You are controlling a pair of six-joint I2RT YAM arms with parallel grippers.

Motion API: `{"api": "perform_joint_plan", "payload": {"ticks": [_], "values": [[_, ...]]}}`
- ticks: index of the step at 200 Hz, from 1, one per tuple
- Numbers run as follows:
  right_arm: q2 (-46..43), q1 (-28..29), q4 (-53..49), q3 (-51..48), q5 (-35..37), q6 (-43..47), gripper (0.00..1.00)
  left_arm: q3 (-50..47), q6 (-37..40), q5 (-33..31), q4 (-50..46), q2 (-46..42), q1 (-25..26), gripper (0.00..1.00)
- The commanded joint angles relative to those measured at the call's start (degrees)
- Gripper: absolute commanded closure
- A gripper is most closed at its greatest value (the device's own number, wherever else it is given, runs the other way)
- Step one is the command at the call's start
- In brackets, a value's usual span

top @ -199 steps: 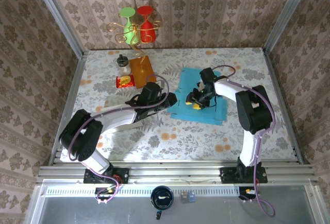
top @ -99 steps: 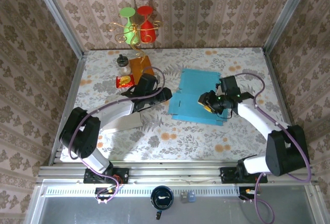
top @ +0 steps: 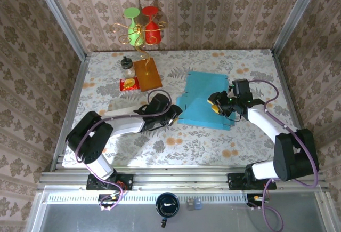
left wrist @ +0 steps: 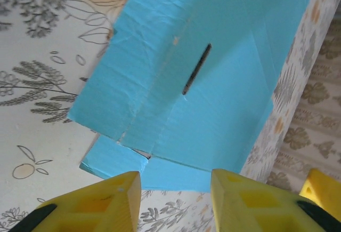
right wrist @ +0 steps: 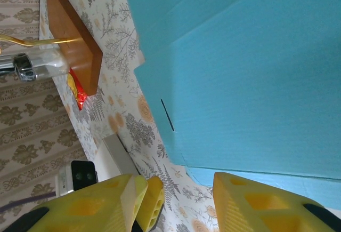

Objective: Fold the paper box

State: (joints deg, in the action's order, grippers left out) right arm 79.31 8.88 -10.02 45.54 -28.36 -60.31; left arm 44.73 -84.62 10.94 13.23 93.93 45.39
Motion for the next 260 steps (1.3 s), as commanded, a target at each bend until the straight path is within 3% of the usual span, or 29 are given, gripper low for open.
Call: {"api": "perform_joint_plan", "payload": {"ticks": [1,74,212,260], "values": [[1.6,-0.1,1.2,-1.1,-1.6,-1.5,0.56,-3.4,-11.0,-5.2,5.0,-0.5,1.1,0.61],[1.1,-0.1,0.1,-0.5,-2.5,-0.2,0.56,-6.5,-17.2,-10.8,16.5,4.3,2.7,0.63],[-1.2,-0.5,-1.5,-0.5,-2.6,0.8,0.56,-7.2,-21.3,-13.7,23.4,9.2,3.9,0.73],[-1.5,-0.5,-1.6,-0.9,-2.7,0.7,0.56,-7.6,-22.2,-17.1,29.4,12.0,4.2,0.81]]}}
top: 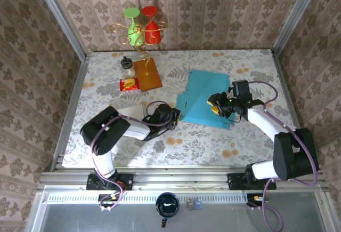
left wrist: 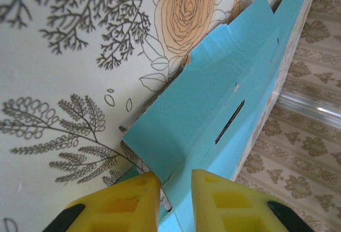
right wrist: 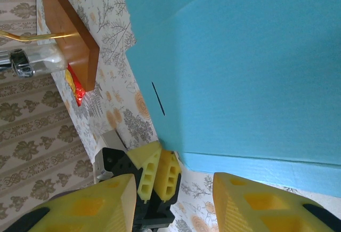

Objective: Fold the paper box

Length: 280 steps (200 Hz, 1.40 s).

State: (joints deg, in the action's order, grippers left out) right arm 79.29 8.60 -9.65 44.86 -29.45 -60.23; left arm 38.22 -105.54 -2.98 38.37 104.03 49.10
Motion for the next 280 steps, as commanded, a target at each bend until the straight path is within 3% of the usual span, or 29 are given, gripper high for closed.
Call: {"api": "perform_joint_plan", "payload": {"ticks": [1,80,103,125,146,169,213,280], "values": [[-1.5,-0.2,-2.0,-0.2,-1.6,0.6,0.56,-1.1,-1.2,-3.2,4.4,2.0,0.5,0.81],[-5.2,-0.3,-1.4,-3.4,-0.7,-2.7,0.56,-0.8,-0.6,-6.5,6.8,2.3,0.6,1.0],[-8.9,0.3,2.5,-8.3,0.8,-10.1,0.56,-0.5,-0.3,-7.5,7.5,2.1,0.6,1.0],[-12.9,2.5,10.2,-14.7,4.0,-23.1,0.55,0.5,-0.9,-8.4,8.4,2.0,0.9,1.0],[-16.4,7.1,17.4,-20.6,10.8,-34.4,0.51,2.1,-2.0,-9.6,8.8,1.5,1.1,1.0],[-18.1,10.5,22.3,-24.2,18.1,-39.0,0.44,4.1,-3.0,-10.1,8.1,1.3,1.1,1.0],[-11.4,11.4,34.0,-25.0,20.9,-42.0,0.38,5.8,-5.4,-10.8,8.0,1.1,1.9,1.0],[-0.7,11.8,42.6,-21.0,20.1,-40.7,0.43,7.8,-6.8,-11.0,7.1,0.9,2.0,1.0]]}}
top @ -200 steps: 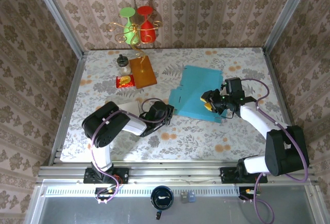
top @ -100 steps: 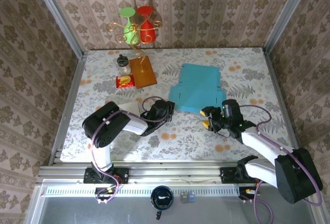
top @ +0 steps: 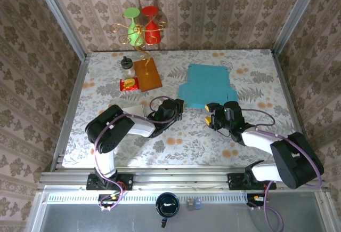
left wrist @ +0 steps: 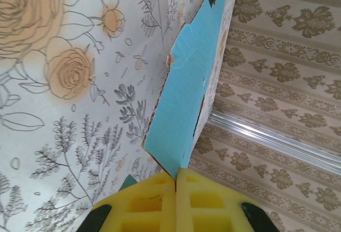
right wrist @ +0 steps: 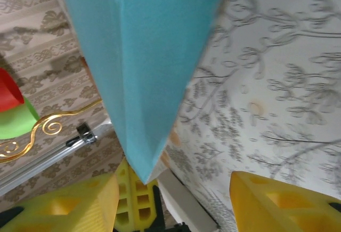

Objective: Fold the paper box

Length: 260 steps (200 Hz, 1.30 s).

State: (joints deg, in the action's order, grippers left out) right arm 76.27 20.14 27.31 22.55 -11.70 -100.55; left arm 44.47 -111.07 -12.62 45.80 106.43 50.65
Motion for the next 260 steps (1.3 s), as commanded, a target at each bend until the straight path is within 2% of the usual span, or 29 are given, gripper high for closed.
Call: {"api": "perform_joint_plan", "payload": {"ticks": [1,33,75,128,194,260], "values": [[2.4,0.3,5.8,1.3,2.5,-0.4,0.43,1.6,-1.3,-1.4,-0.4,-1.6,0.5,1.0],[4.7,-0.3,7.4,2.4,3.4,0.7,0.5,1.8,-1.5,-1.5,-0.7,-1.8,0.6,1.0],[4.9,-2.0,6.1,3.2,3.5,1.6,0.65,1.3,-1.8,-1.9,-0.4,-1.7,0.9,1.0],[5.4,-3.7,6.3,3.1,2.9,2.6,0.68,1.4,-2.4,-2.2,-0.1,-1.5,1.1,1.0],[5.6,-4.3,6.0,4.3,3.1,3.3,0.78,1.8,-2.5,-1.7,-0.4,-1.2,1.3,1.0],[7.1,-4.8,6.3,5.5,3.2,4.3,0.8,1.8,-2.8,-1.4,-0.6,-1.0,1.4,1.0]]}}
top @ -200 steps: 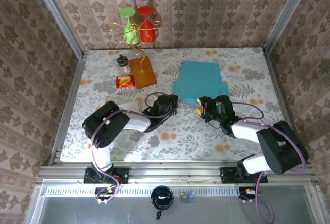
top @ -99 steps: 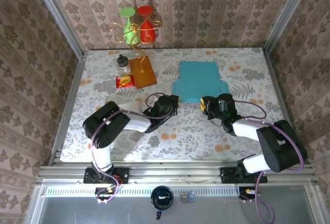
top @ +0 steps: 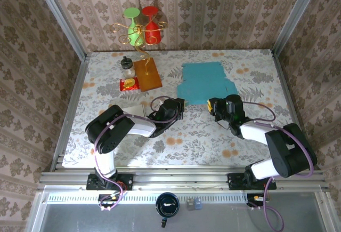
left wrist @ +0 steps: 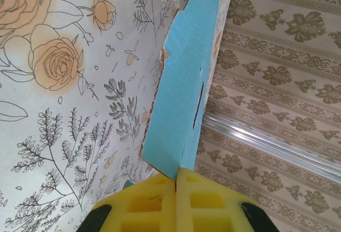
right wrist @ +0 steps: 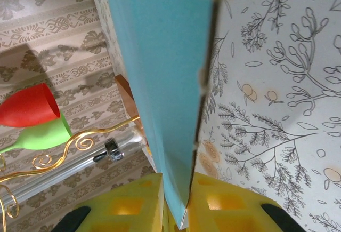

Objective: Fold the paper box

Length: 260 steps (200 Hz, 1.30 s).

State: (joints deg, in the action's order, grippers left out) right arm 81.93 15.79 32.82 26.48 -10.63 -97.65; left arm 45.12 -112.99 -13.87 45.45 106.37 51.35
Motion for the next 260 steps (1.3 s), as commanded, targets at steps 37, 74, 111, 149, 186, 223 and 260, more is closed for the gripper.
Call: {"api": "perform_joint_plan", "payload": {"ticks": [37,74,111,149,186,223,260], "values": [[2.1,-0.6,0.8,2.3,2.2,2.1,0.82,1.2,-0.9,-0.1,-0.1,-0.9,0.8,1.0],[3.1,-1.0,1.7,2.9,2.5,2.9,0.78,1.1,-1.1,0.0,-0.2,-0.8,0.8,1.0],[4.7,-1.3,3.4,3.1,2.0,3.8,0.77,1.3,-1.2,0.0,-0.1,-0.8,0.8,1.0],[5.5,-1.5,4.1,4.0,1.6,5.9,0.77,1.2,-1.6,0.1,-0.2,-0.9,0.8,1.0],[5.9,-1.5,6.5,3.3,2.1,6.8,0.79,1.2,-1.9,-0.1,0.1,-0.7,0.7,1.0],[6.7,-1.6,8.0,3.7,1.8,8.2,0.88,1.6,-1.8,0.2,0.2,-0.4,0.7,1.0],[6.0,-1.8,5.3,5.2,1.4,8.9,0.96,1.5,-2.0,1.0,-0.5,-1.0,0.4,0.94]]}}
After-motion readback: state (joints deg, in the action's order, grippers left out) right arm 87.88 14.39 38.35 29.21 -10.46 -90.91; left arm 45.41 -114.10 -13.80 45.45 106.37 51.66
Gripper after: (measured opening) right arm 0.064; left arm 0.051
